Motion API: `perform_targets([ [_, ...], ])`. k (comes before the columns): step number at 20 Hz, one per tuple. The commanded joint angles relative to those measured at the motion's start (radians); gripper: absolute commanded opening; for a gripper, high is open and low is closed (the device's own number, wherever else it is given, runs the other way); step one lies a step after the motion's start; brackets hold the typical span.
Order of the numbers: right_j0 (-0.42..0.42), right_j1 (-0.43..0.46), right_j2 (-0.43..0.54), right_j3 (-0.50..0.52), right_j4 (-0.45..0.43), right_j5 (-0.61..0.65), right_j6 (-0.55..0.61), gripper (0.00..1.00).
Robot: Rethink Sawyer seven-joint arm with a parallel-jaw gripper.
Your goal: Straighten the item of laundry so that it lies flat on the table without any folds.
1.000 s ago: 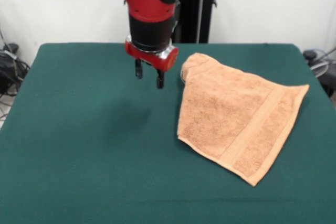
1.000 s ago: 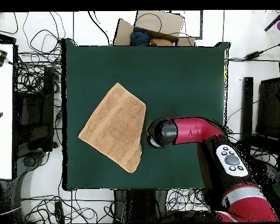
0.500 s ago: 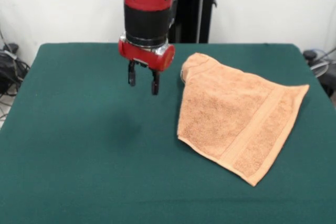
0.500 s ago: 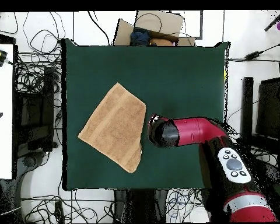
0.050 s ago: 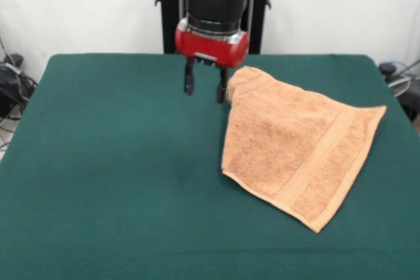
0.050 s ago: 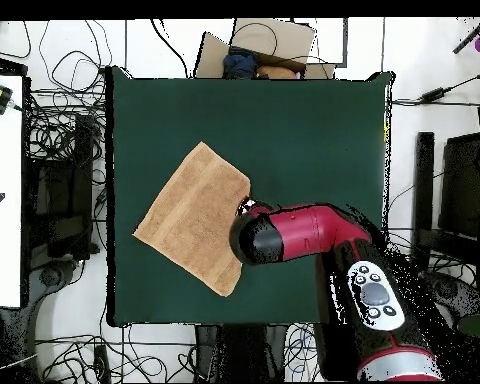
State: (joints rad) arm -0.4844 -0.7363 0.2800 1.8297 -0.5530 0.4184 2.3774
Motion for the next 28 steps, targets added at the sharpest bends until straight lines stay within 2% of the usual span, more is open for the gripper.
perform_targets([
  [1, -0.051, 0.050, 0.112, 0.180, 0.125, 0.125, -0.026, 1.00],
  [5, -0.055, 0.103, 0.136, 0.182, 0.148, 0.110, -0.053, 1.00],
  [8, -0.066, 0.159, 0.142, 0.141, 0.155, 0.159, -0.095, 1.00],
  [11, -0.080, 0.254, 0.141, 0.075, 0.128, 0.173, -0.143, 1.00],
  [13, -0.070, 0.296, 0.127, 0.052, 0.099, 0.139, -0.133, 1.00],
  [16, -0.047, 0.321, 0.112, 0.067, 0.067, 0.034, -0.079, 1.00],
  [23, -0.007, 0.346, 0.111, 0.081, 0.055, -0.046, -0.031, 1.00],
  [28, 0.038, 0.303, 0.098, 0.104, 0.066, -0.095, 0.020, 1.00],
])
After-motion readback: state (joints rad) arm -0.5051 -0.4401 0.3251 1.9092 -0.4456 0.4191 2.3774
